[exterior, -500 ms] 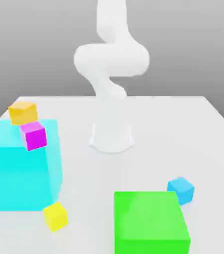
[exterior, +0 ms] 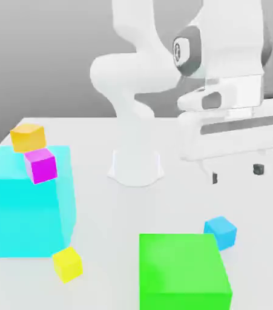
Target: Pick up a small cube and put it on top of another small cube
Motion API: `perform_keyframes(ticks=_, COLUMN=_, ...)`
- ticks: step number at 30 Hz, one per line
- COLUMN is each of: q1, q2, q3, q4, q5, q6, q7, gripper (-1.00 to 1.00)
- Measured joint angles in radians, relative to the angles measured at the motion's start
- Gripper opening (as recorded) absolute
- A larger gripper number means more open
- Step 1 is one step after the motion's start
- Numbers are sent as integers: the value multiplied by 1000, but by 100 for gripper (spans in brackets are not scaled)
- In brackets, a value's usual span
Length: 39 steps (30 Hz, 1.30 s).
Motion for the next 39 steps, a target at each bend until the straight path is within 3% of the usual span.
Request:
perform_keyframes(ticks=5, q1=63, q2=186, q3=40, q4=-98, q5=-94, q6=125, q7=85, gripper=0)
perform_keyframes(ticks=11, q1=186, q2=405, q3=-124, q4=-70, q5=-268, q6=298, q7=215, gripper=0)
perform_keyframes(ticks=12, q1=206, q2=430, q3=-146, q4=-65, q5=-279, q6=319, q7=224, gripper=-100)
perform_keyframes(ticks=19, q1=206, q2=431, q3=-147, q4=-65, q5=-284, q6=320, q7=228, gripper=-100)
perform_keyframes(ticks=26, q1=145, q2=201, q3=-52, q4=-105, q5=-96, q6=132, q7=86, gripper=-100)
perform_keyframes(ticks=31, q1=32, q2=62, q3=-159, q4=-33, q5=-81, q6=-75, q7=17, gripper=-100)
perform_keyframes(ticks=39, q1=-184, q2=-146, q3=-353, q4=110, q5=-138, q6=-423, q7=-52, gripper=-100)
